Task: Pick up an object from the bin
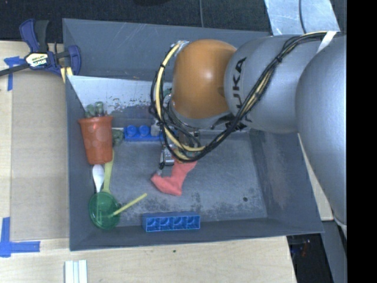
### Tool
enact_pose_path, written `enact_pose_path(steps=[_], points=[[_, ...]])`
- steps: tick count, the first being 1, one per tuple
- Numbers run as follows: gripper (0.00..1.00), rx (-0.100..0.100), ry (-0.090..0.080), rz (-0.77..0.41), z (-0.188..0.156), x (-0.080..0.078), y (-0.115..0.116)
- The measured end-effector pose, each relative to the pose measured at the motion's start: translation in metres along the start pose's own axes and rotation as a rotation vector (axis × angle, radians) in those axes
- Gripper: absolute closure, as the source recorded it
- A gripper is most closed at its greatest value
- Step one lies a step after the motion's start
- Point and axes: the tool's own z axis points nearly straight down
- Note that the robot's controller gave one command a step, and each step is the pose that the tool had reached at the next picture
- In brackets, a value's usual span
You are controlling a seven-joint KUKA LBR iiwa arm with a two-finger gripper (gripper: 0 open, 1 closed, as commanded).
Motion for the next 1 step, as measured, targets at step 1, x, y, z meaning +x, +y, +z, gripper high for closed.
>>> enact_pose_path(steps=[1], points=[[0.0,-0.001,-0.008,0.003,-0.005,-0.0019,-0.0006]])
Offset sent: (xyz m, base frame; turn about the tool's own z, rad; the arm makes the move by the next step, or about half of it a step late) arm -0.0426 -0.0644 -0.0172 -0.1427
